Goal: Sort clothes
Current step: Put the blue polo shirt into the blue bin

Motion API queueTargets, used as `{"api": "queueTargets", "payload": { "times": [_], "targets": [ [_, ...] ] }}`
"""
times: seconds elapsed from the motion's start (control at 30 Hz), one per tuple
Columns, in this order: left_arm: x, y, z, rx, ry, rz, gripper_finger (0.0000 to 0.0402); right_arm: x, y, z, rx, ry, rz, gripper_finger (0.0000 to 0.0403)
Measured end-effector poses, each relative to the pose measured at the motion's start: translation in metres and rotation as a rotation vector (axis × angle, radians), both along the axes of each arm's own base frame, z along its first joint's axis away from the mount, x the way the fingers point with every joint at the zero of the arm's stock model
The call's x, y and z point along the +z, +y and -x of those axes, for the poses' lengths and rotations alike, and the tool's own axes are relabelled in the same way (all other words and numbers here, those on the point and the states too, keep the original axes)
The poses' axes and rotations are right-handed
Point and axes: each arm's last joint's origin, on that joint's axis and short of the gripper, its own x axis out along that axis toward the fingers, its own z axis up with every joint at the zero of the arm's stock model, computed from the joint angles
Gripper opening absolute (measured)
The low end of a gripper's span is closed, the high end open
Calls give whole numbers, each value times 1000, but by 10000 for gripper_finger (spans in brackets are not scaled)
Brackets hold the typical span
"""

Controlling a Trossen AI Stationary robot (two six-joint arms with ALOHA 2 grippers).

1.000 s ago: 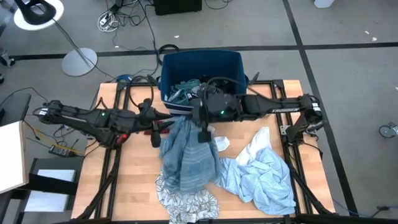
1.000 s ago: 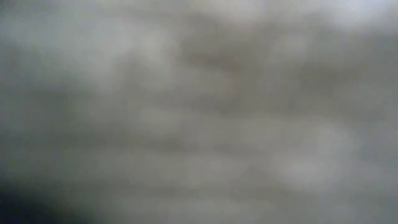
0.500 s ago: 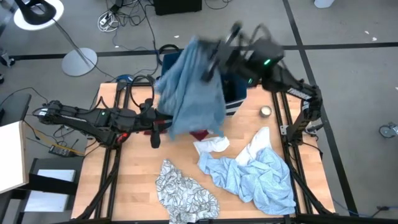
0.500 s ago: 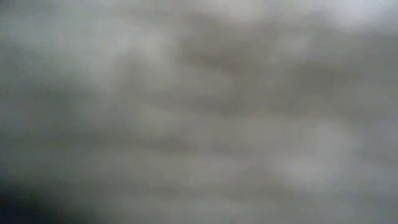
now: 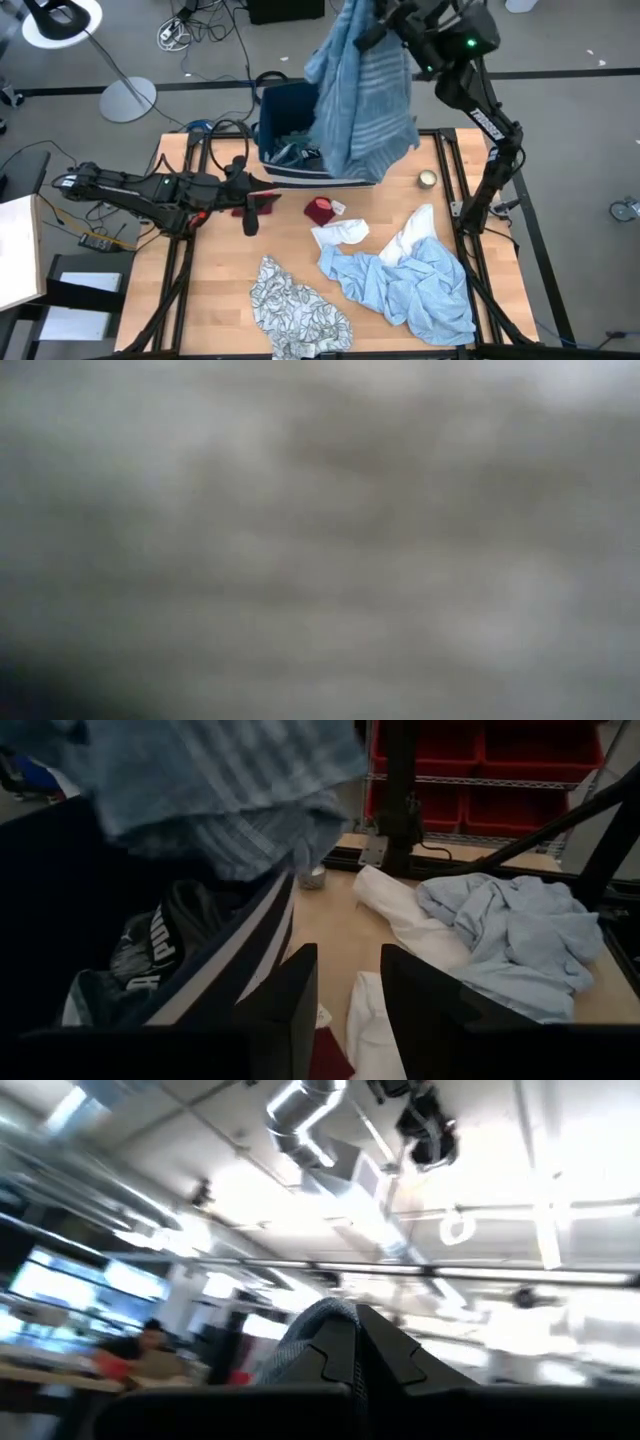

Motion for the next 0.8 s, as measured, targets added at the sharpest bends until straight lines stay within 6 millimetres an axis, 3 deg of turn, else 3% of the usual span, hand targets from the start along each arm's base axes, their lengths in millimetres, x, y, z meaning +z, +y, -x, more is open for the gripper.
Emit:
{"api": "queueTargets", "payload": {
  "times": [0.17, 0.27, 0.4, 0.53, 0.8],
  "targets": [
    [0, 4, 0, 21, 1, 0, 117, -17, -16, -21, 270, 40, -26, 0],
    [0, 5, -1, 33, -6, 21, 117, -27, -21, -33, 347, 96, -28, 0],
    [-1, 5, -1, 37, -10, 36, 117, -43, -26, -42, 347, 234, -138, 1],
    [-9, 5, -1, 45, 12, 46, 117, -75, -34, -44, 317, 509, -365, 1],
    [-29, 6, 4, 83, 156, 97, 117, -139, -39, -28, 165, 1015, -800, 2]
  ]
}}
